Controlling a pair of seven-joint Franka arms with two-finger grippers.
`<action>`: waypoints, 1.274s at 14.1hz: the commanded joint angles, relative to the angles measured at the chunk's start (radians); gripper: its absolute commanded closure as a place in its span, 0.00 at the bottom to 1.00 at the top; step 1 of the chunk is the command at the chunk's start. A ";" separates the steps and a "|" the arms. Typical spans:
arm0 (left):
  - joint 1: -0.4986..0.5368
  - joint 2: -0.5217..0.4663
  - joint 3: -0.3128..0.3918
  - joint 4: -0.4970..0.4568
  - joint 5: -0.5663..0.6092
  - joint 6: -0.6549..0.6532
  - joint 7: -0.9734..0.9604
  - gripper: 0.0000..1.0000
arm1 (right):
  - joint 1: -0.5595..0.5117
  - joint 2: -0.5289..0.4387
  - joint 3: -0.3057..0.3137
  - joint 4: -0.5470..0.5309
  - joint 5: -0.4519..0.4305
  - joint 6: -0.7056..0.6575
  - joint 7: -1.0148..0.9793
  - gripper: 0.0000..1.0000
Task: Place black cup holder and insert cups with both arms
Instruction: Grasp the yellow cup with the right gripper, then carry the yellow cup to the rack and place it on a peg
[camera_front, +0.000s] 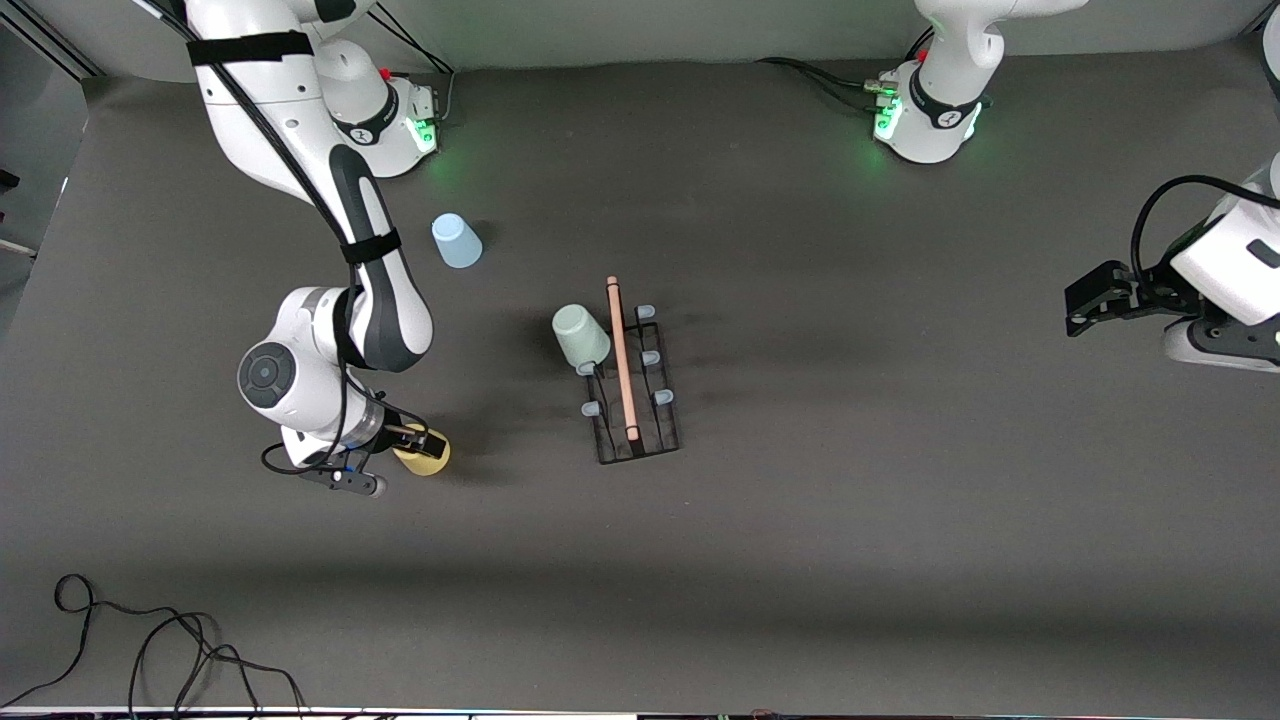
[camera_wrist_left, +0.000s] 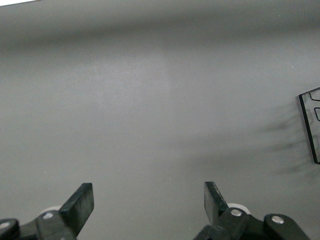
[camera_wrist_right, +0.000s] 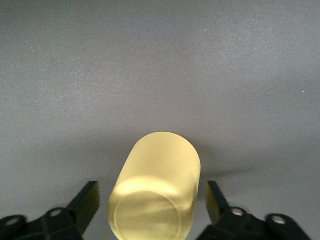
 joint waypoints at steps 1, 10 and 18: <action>-0.010 -0.020 0.000 -0.009 0.018 0.000 -0.019 0.02 | 0.010 -0.040 -0.005 0.015 0.034 -0.043 -0.026 1.00; 0.005 -0.018 0.007 -0.002 0.016 0.007 0.004 0.01 | 0.135 -0.261 -0.010 0.198 -0.072 -0.420 0.409 1.00; 0.002 -0.015 0.005 -0.002 0.018 0.015 -0.007 0.01 | 0.266 -0.068 -0.005 0.429 -0.067 -0.411 0.721 1.00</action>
